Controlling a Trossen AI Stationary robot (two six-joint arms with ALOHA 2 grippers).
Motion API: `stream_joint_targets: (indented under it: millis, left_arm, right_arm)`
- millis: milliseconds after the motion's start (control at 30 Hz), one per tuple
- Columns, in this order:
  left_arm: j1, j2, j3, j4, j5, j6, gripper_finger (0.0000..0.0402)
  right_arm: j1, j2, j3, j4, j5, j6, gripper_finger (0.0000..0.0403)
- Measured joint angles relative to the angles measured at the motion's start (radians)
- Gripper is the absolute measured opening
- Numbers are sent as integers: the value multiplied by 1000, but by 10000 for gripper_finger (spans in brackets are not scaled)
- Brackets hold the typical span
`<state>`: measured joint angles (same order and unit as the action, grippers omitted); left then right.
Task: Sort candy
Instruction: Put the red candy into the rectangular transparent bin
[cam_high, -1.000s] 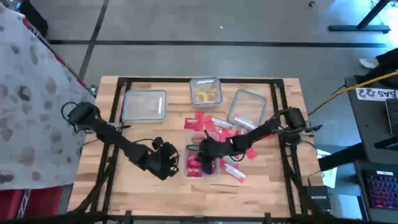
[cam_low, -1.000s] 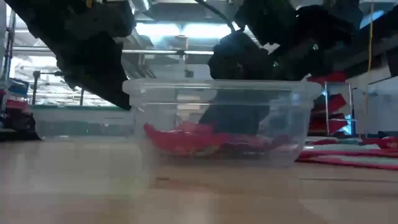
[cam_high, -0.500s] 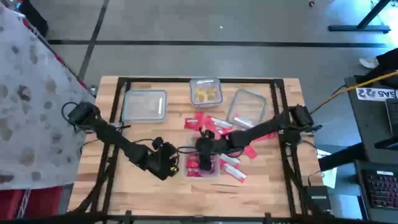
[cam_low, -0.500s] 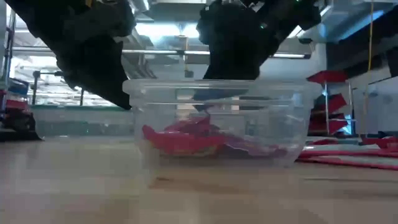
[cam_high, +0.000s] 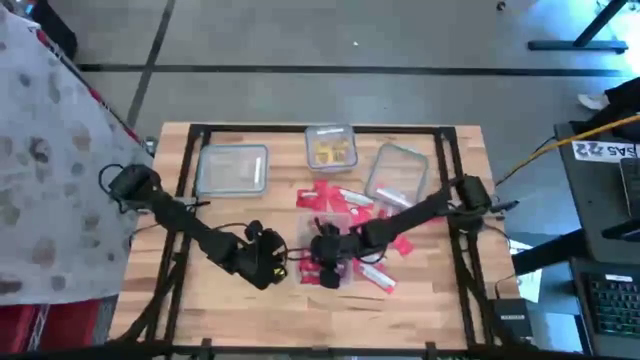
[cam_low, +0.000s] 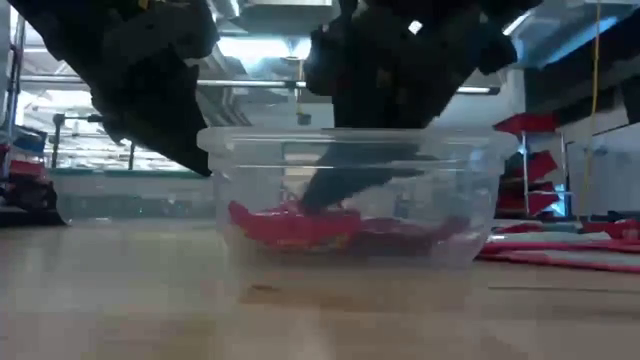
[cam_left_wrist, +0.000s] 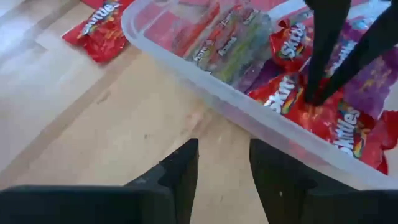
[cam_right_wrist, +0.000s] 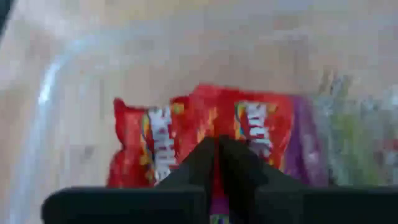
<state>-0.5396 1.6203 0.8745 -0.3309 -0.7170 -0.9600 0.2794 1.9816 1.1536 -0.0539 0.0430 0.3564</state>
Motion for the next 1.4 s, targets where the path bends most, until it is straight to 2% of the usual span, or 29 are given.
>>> stream_joint_targets:
  millis: [267,467,667,833,967,1100,1233,1400]
  left_arm:
    - [0,0,0,2,0,2,129]
    - [0,0,0,3,0,0,129]
    - [0,0,0,2,0,2,129]
    - [-2,0,0,2,0,1,129]
    - [-4,0,0,3,0,0,129]
    - [-4,0,0,7,0,0,129]
    - [-4,0,0,10,0,2,129]
    - [0,0,0,23,0,19,129]
  right_arm:
    - [2,-10,46,-33,149,-154,1]
    - [2,-14,96,-74,204,-160,1]
    - [20,-89,218,-390,230,-157,1]
    - [58,-193,224,-690,332,-127,1]
    - [85,-278,163,-909,358,-36,17]
    - [97,-374,43,-1034,387,109,57]
    - [90,-456,-153,-968,401,206,96]
    - [65,-476,-364,-778,410,173,119]
